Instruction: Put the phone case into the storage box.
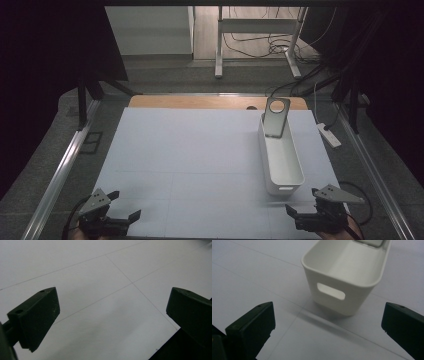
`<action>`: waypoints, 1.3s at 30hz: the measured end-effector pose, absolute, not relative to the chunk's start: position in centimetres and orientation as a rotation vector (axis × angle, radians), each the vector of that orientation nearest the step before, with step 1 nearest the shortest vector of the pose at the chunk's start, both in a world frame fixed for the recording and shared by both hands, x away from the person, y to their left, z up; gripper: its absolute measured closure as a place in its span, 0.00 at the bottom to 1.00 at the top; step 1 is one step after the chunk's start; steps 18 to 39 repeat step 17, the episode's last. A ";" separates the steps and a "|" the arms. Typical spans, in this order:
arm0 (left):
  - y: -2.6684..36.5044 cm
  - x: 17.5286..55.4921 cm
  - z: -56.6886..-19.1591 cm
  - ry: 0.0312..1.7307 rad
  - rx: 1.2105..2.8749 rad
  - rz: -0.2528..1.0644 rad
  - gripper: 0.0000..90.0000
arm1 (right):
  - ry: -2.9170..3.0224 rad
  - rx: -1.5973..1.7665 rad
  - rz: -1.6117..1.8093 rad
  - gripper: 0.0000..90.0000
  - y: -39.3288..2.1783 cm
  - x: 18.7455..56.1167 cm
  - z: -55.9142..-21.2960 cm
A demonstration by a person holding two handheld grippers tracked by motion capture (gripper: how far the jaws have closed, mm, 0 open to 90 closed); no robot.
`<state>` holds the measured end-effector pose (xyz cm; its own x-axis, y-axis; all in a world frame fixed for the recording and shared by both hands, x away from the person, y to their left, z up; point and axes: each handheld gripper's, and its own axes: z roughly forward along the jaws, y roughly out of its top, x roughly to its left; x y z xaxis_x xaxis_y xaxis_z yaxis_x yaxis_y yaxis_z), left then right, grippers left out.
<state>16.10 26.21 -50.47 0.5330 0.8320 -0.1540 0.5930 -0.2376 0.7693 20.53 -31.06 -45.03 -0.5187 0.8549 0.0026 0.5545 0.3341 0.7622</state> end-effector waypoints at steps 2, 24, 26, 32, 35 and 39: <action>26.2 16.1 -50.5 1.161 1.947 0.369 0.00 | 2.196 1.259 1.006 0.00 -31.2 20.3 -45.4; 26.3 16.1 -50.5 1.173 1.935 0.369 0.00 | 2.211 1.328 0.896 0.00 -31.5 19.7 -47.0; 26.3 16.1 -50.5 1.173 1.935 0.369 0.00 | 2.211 1.328 0.896 0.00 -31.5 19.7 -47.0; 26.3 16.1 -50.5 1.173 1.935 0.369 0.00 | 2.211 1.328 0.896 0.00 -31.5 19.7 -47.0; 26.3 16.1 -50.5 1.173 1.935 0.369 0.00 | 2.211 1.328 0.896 0.00 -31.5 19.7 -47.0; 26.3 16.1 -50.5 1.173 1.935 0.369 0.00 | 2.211 1.328 0.896 0.00 -31.5 19.7 -47.0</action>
